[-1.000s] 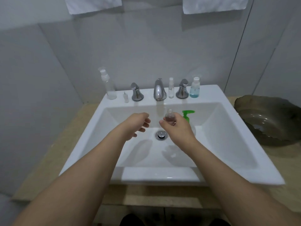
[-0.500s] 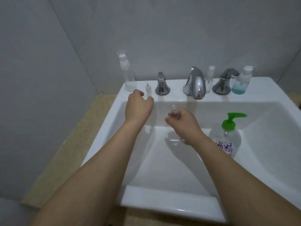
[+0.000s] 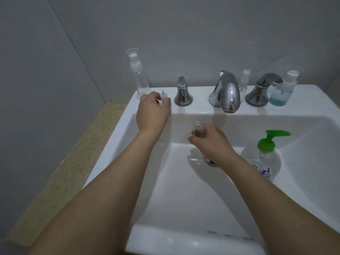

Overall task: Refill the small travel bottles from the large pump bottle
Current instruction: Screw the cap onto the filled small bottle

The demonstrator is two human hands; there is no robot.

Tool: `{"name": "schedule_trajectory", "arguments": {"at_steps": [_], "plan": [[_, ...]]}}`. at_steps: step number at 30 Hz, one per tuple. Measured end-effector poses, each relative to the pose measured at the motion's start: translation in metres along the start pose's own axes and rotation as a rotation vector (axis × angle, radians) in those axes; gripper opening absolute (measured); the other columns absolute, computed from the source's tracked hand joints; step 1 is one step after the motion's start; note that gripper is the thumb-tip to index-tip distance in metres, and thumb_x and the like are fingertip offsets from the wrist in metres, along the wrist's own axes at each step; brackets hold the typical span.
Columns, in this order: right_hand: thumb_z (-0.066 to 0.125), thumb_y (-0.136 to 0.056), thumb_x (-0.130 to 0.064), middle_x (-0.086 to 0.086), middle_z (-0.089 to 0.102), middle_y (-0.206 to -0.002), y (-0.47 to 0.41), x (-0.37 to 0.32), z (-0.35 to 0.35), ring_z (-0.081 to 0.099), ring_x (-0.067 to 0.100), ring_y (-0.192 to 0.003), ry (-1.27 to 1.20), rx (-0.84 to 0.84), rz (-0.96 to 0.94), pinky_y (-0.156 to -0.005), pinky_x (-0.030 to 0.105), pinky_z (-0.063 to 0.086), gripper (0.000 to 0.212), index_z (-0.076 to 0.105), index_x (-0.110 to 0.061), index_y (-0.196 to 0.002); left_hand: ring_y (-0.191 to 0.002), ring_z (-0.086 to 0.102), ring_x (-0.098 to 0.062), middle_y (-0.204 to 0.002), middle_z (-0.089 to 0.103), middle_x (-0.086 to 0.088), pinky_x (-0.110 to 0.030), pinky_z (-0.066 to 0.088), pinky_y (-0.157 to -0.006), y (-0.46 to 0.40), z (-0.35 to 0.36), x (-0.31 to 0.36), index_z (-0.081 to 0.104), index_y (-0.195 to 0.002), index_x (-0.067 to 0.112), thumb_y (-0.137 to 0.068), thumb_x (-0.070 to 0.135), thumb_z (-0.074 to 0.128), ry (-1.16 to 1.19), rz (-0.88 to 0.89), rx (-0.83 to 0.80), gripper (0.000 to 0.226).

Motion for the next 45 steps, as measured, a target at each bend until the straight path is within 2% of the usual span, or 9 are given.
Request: {"name": "schedule_trajectory", "arguments": {"at_steps": [5, 8, 13, 19, 26, 29, 36, 41, 45], "plan": [[0.058, -0.078, -0.026, -0.003, 0.058, -0.074, -0.002, 0.002, -0.001, 0.054, 0.017, -0.068, 0.027, -0.026, 0.001, -0.055, 0.027, 0.037, 0.010, 0.056, -0.016, -0.079, -0.081, 0.061, -0.014, -0.081, 0.065, 0.010, -0.030, 0.047, -0.072, 0.019, -0.023, 0.004, 0.062, -0.088, 0.018, -0.091, 0.038, 0.051, 0.116, 0.044, -0.050, 0.023], [0.060, -0.078, -0.027, -0.001, 0.062, -0.085, -0.002, 0.004, -0.002, 0.059, 0.019, -0.077, 0.048, -0.036, -0.005, -0.060, 0.027, 0.042, 0.009, 0.059, -0.021, -0.085, -0.075, 0.067, -0.018, -0.078, 0.066, 0.008, -0.031, 0.052, -0.068, 0.029, -0.032, -0.002, 0.062, -0.090, 0.023, -0.086, 0.034, 0.059, 0.188, 0.062, -0.259, 0.012], [0.062, -0.078, -0.025, -0.003, 0.059, -0.080, -0.001, 0.005, 0.000, 0.057, 0.018, -0.075, 0.187, -0.094, -0.032, -0.056, 0.025, 0.038, 0.010, 0.054, -0.019, -0.078, -0.068, 0.064, -0.018, -0.082, 0.067, -0.003, -0.032, 0.051, -0.061, 0.027, -0.035, 0.002, 0.051, -0.099, 0.025, -0.081, 0.029, 0.062, 0.101, 0.115, -0.588, 0.021], [0.062, -0.080, -0.024, -0.011, 0.053, -0.074, -0.001, 0.005, 0.002, 0.050, 0.003, -0.067, 0.272, -0.165, -0.041, -0.051, 0.022, 0.030, 0.020, 0.046, -0.029, -0.068, -0.073, 0.057, -0.011, -0.078, 0.060, 0.008, -0.027, 0.045, -0.059, 0.020, -0.033, 0.008, 0.062, -0.084, 0.024, -0.081, 0.026, 0.056, -0.141, 0.250, -0.639, 0.007], [0.064, -0.078, -0.025, -0.012, 0.052, -0.073, -0.001, 0.006, 0.004, 0.050, 0.002, -0.065, 0.286, -0.198, -0.030, -0.051, 0.021, 0.031, 0.023, 0.045, -0.030, -0.066, -0.047, 0.043, -0.002, -0.051, 0.048, 0.015, -0.010, 0.028, -0.040, 0.016, -0.038, 0.009, 0.067, -0.079, 0.018, -0.083, 0.020, 0.060, -0.025, 0.242, -0.681, 0.009], [0.063, -0.078, -0.026, -0.011, 0.051, -0.073, -0.002, 0.006, 0.005, 0.050, 0.003, -0.065, 0.298, -0.206, -0.029, -0.051, 0.023, 0.031, 0.023, 0.045, -0.031, -0.066, -0.046, 0.038, -0.005, -0.050, 0.041, 0.011, -0.014, 0.029, -0.042, 0.017, -0.038, 0.010, 0.067, -0.079, 0.016, -0.084, 0.020, 0.060, 0.000, 0.232, -0.708, 0.009], [0.062, -0.078, -0.028, -0.011, 0.052, -0.072, -0.002, 0.001, 0.006, 0.052, 0.004, -0.064, 0.294, -0.210, -0.062, -0.051, 0.023, 0.032, 0.022, 0.044, -0.030, -0.067, -0.073, 0.060, -0.024, -0.066, 0.053, 0.005, -0.029, 0.043, -0.059, 0.024, -0.031, 0.012, 0.064, -0.078, 0.021, -0.082, 0.025, 0.065, -0.045, 0.240, -0.780, 0.005], [0.062, -0.079, -0.030, -0.016, 0.055, -0.080, -0.002, 0.001, 0.006, 0.056, 0.005, -0.076, 0.259, -0.206, -0.068, -0.057, 0.020, 0.037, 0.016, 0.049, -0.034, -0.073, -0.052, 0.052, -0.006, -0.063, 0.067, 0.002, -0.022, 0.038, -0.052, 0.027, -0.030, 0.013, 0.064, -0.082, 0.020, -0.085, 0.032, 0.064, -0.072, 0.245, -0.811, 0.012], [0.062, -0.079, -0.031, -0.021, 0.055, -0.083, -0.002, 0.002, 0.007, 0.057, 0.004, -0.081, 0.248, -0.210, -0.077, -0.060, 0.018, 0.039, 0.015, 0.050, -0.037, -0.075, -0.054, 0.052, -0.006, -0.063, 0.069, 0.001, -0.024, 0.038, -0.053, 0.029, -0.029, 0.013, 0.065, -0.087, 0.017, -0.090, 0.036, 0.060, -0.077, 0.243, -0.821, 0.020]]}}
Point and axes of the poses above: each hand's wrist, its own y-axis away from the middle knuckle, its own z-axis out of the palm, x = y × z, the point moved 1 cm from there along -y, towards the middle knuckle
